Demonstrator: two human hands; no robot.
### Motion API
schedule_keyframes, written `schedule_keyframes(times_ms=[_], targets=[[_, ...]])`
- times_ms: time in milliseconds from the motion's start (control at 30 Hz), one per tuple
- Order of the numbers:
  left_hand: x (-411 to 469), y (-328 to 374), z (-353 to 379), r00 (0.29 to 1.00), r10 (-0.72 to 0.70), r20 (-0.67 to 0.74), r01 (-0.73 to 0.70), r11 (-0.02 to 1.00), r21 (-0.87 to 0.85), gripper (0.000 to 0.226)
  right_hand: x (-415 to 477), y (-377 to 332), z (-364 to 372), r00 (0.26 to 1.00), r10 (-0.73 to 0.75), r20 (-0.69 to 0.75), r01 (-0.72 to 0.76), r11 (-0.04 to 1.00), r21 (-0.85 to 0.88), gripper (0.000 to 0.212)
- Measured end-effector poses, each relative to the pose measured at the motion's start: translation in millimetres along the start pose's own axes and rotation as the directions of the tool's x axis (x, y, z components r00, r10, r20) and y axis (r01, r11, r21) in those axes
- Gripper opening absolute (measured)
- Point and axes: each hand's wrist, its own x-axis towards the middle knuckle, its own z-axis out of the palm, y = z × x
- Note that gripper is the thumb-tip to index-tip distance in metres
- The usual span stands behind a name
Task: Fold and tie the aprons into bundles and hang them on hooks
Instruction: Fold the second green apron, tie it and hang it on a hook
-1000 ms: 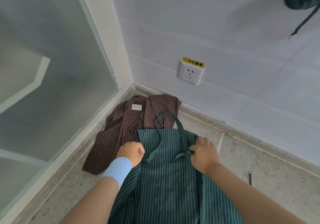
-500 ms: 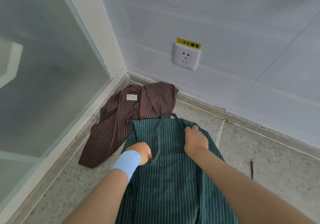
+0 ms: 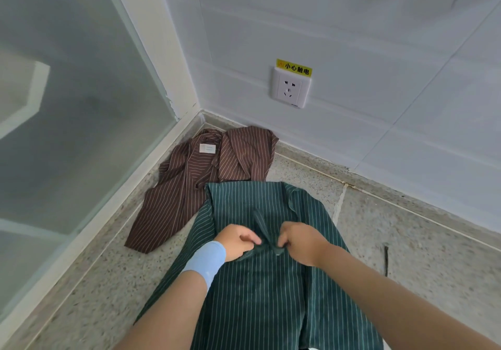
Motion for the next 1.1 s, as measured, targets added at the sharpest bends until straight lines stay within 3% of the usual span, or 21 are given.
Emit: schedule_keyframes(times_ms=[67, 133, 233, 333, 433, 500, 600, 667, 733, 833, 933, 1000, 1100], targets=[[-14.9, -2.2, -7.6, 0.958, -0.107, 0.267, 0.022, 0.953, 0.302, 0.028, -13.3, 1.7, 0.2, 0.966, 0.018, 0.257, 0.004, 0.996, -0.087, 0.064], [-25.3, -1.7, -11.0, 0.901, -0.253, 0.352, 0.058, 0.875, 0.480, 0.030, -24.1, 2.2, 0.8, 0.953, 0.050, 0.299, -0.041, 0.998, -0.036, 0.068], [-20.4, 4.6, -11.9, 0.986, -0.116, 0.116, 0.063, 0.920, 0.387, 0.037, -29.4, 6.7, -8.4, 0.983, 0.182, -0.036, -0.168, 0.953, 0.251, 0.051], [-6.0, 20.4, -6.7, 0.988, 0.026, -0.155, 0.016, 0.964, 0.265, 0.035, -30.0, 23.8, -17.5, 0.893, 0.354, -0.277, -0.303, 0.929, 0.211, 0.035], [15.7, 35.6, 7.4, 0.978, 0.112, -0.174, -0.040, 0.928, 0.370, 0.031, -26.9, 44.5, -13.2, 0.806, 0.555, -0.205, -0.500, 0.824, 0.267, 0.051], [26.0, 41.1, 16.9, 0.992, 0.070, -0.106, -0.008, 0.867, 0.499, 0.045, -22.8, 50.7, -10.4, 0.796, 0.588, -0.142, -0.527, 0.790, 0.314, 0.057], [39.9, 38.4, 20.3, 0.993, -0.114, -0.016, 0.106, 0.846, 0.523, 0.075, -10.8, 60.7, -14.6, 0.809, 0.546, -0.216, -0.482, 0.828, 0.288, 0.027], [46.2, 33.7, 15.0, 0.994, -0.106, -0.015, 0.100, 0.868, 0.487, 0.074, -1.2, 70.0, -30.3, 0.762, 0.565, -0.316, -0.506, 0.824, 0.255, 0.016], [48.7, 32.4, 4.8, 0.995, 0.014, -0.100, 0.029, 0.909, 0.415, 0.061, 5.5, 74.9, -50.8, 0.714, 0.597, -0.365, -0.571, 0.799, 0.190, 0.024], [53.5, 33.3, -13.1, 0.924, 0.171, -0.341, -0.045, 0.937, 0.347, 0.038, 21.6, 74.1, -69.6, 0.713, 0.560, -0.423, -0.598, 0.800, 0.052, 0.061], [63.2, 27.9, -30.6, 0.809, 0.228, -0.542, -0.022, 0.933, 0.360, 0.028, 45.7, 55.2, -73.8, 0.791, 0.403, -0.460, -0.416, 0.906, 0.079, 0.046], [67.6, 25.4, -42.1, 0.768, 0.235, -0.596, 0.010, 0.926, 0.378, 0.028, 63.4, 42.6, -75.1, 0.783, 0.448, -0.431, -0.411, 0.893, 0.182, 0.045], [73.3, 19.5, -56.5, 0.792, 0.142, -0.594, 0.185, 0.871, 0.455, 0.047, 81.5, 38.0, -80.7, 0.745, 0.575, -0.339, -0.498, 0.817, 0.290, 0.051]])
